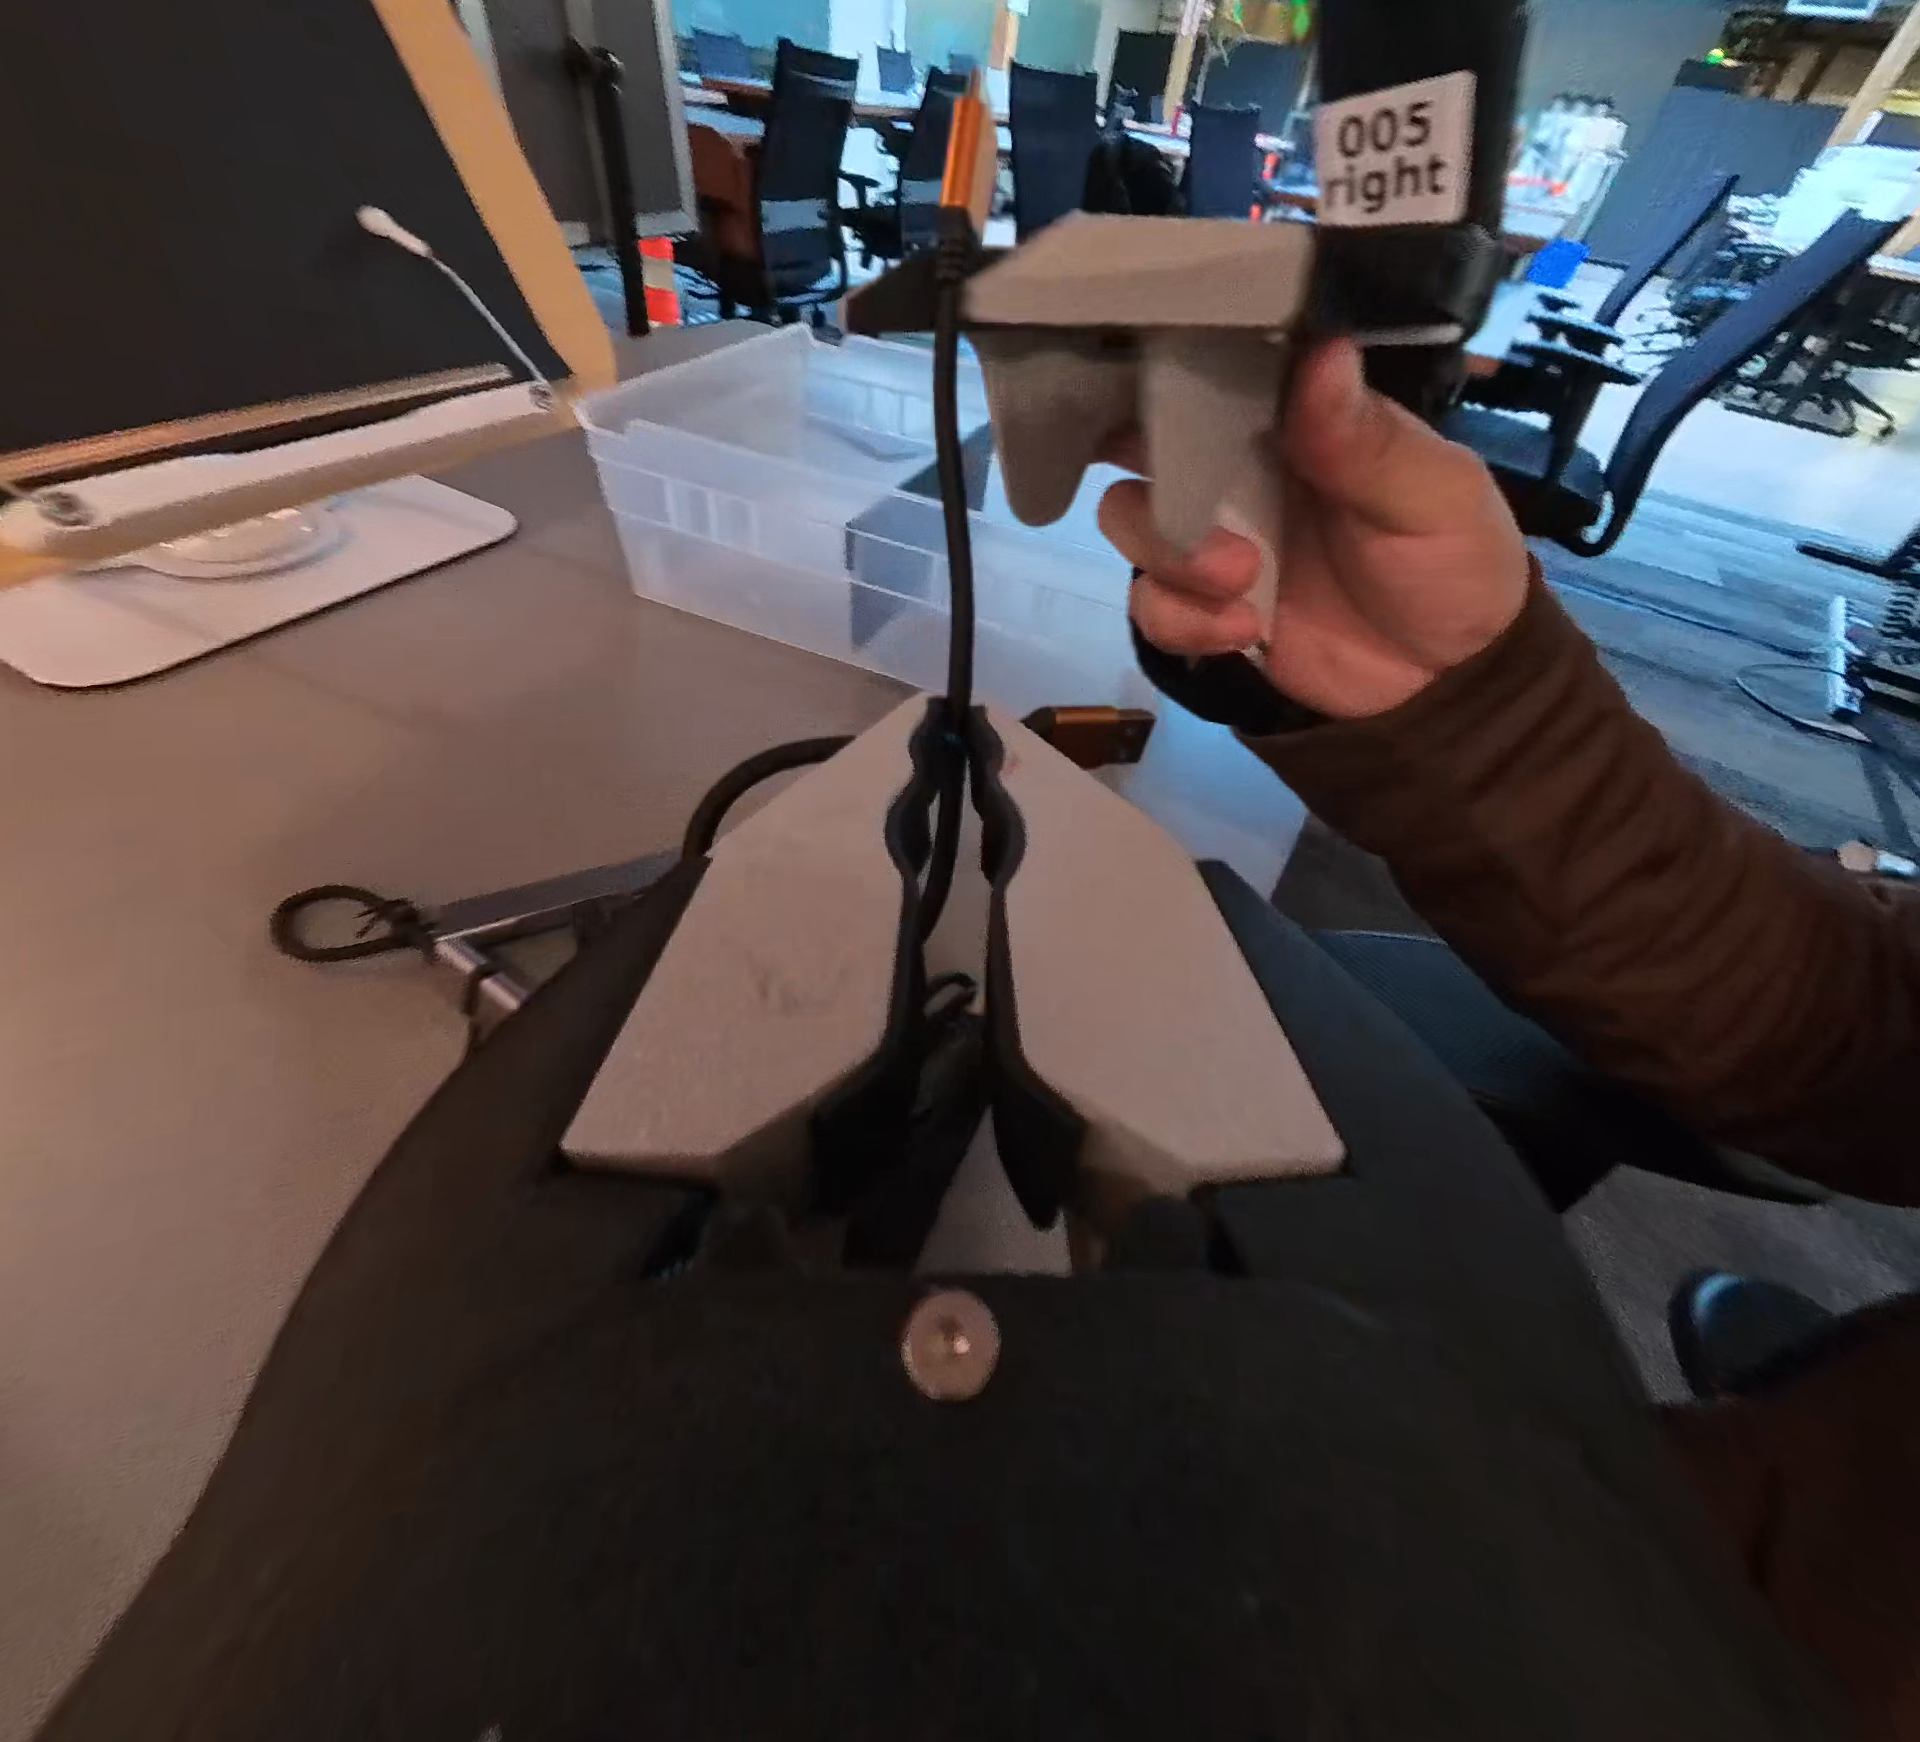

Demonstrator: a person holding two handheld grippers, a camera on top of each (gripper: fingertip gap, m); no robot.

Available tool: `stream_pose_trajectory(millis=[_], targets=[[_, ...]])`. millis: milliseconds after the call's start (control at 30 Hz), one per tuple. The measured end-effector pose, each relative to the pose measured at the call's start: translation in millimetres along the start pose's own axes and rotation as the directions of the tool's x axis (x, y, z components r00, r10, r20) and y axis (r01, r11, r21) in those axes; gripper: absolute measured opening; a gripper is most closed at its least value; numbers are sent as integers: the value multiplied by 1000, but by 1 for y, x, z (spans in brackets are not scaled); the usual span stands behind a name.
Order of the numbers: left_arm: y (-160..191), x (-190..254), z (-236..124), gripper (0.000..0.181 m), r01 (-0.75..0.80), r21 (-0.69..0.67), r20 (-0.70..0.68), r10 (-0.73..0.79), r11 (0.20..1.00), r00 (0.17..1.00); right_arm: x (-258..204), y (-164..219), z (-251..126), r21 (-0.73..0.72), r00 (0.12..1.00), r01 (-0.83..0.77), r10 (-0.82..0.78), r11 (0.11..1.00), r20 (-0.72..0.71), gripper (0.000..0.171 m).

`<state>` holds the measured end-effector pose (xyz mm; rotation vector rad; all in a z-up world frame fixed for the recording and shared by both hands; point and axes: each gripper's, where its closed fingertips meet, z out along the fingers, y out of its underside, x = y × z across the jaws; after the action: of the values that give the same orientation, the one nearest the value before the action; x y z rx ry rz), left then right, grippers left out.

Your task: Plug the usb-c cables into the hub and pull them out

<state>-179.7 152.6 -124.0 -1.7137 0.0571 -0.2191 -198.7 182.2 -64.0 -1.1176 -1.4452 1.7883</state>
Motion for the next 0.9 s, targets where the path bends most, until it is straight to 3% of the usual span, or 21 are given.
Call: stream_pose_trajectory(millis=[100,167,300,433,500,567,767,900], targets=[[3,10,13,2,4,-41,-36,-5,999,999,-3,-3,-6,3,996,-64,64,998,69,3],[1,-1,19,3,17,-70,31,-15,997,999,7,-3,-14,-31,999,-40,40,999,-3,3],[-16,-26,17,25,-15,-111,78,24,994,997,28,-15,-42,-83,976,80,-95,993,-195,3],[8,-79,21,49,-146,-362,150,212,921,966,49,8,-65,-348,915,92,-217,933,-340,4],[34,-112,24,46,-170,-523,180,303,835,936,66,28,-72,-492,853,64,-303,868,-424,4],[51,-139,27,45,-153,-600,209,339,785,917,82,50,-71,-616,783,40,-408,787,-470,4],[55,-174,39,37,-33,-388,391,197,921,899,136,130,-44,-818,637,-66,-607,572,-475,4],[53,-194,34,29,-85,-227,532,197,970,824,167,164,-31,-851,579,-92,-667,518,-468,5]])
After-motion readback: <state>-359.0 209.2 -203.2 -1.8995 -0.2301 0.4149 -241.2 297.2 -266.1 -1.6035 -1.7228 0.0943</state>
